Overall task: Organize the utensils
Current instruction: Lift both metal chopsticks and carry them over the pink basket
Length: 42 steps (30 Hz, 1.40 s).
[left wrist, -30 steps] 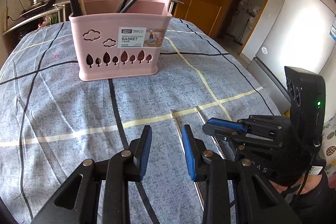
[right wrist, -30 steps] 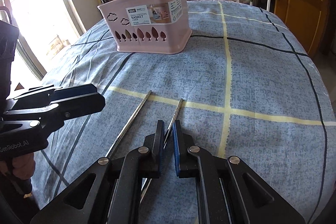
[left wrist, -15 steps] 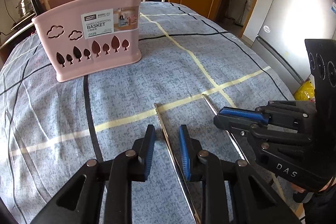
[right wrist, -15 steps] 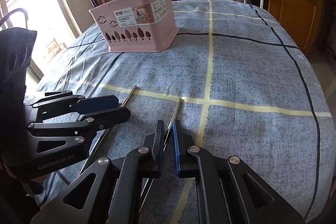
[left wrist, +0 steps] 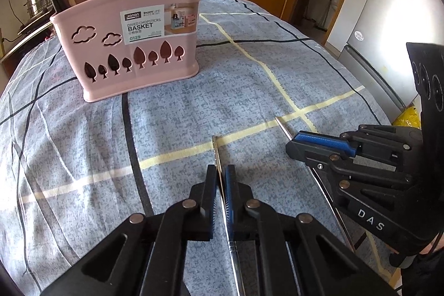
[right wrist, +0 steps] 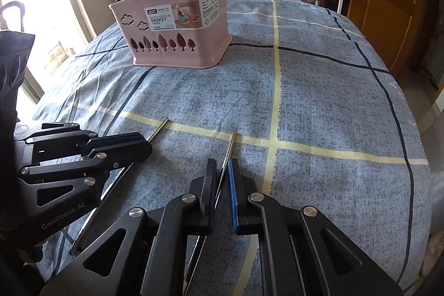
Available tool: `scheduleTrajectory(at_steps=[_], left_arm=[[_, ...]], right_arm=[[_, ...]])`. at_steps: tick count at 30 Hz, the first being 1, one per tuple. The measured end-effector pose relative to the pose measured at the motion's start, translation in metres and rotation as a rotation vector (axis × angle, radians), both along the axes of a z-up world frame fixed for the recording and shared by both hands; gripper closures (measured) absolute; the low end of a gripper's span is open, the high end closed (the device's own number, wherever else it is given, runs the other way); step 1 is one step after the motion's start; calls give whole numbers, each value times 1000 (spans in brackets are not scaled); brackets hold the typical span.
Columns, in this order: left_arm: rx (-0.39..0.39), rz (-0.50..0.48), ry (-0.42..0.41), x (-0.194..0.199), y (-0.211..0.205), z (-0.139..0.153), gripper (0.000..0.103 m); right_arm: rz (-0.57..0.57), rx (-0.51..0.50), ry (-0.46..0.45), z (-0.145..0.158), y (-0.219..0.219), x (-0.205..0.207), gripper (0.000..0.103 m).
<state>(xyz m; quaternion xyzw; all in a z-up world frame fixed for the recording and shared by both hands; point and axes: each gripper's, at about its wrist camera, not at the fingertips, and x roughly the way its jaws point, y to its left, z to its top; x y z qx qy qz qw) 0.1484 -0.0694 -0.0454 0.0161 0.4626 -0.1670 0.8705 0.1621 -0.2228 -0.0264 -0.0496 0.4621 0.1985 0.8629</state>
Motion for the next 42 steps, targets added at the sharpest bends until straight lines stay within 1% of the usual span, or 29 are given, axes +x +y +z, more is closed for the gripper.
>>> scheduleTrajectory(at_steps=[3,8,12,21,26,31,36,40,42], left_arm=[[23,-9,-12,0,-4,1,96],[1,0,-3,1,-2,1,98],[-16,11,-26,-4,5,12,98],[-69,28,-144,-15,25,67,98],[-85,39,-216,-20,37,99,98],[-99,43,-273,-22,46,123,98],[-105,50,-289,-22,50,129,98],[-105,53,-266,-20,50,121,98],[-104,53,-267,-19,49,119,98]], right_arm=[[4,-1,-7,0,0,0,95],[4,30,2,1,-3,0,98],[10,61,-28,13,-4,-5,98],[29,134,-136,60,-2,-13,98],[31,162,-214,90,-4,-18,98],[28,183,-283,115,-8,-21,98],[27,195,-310,124,-11,-21,98],[28,193,-283,113,-12,-19,98],[29,195,-290,112,-12,-20,98]])
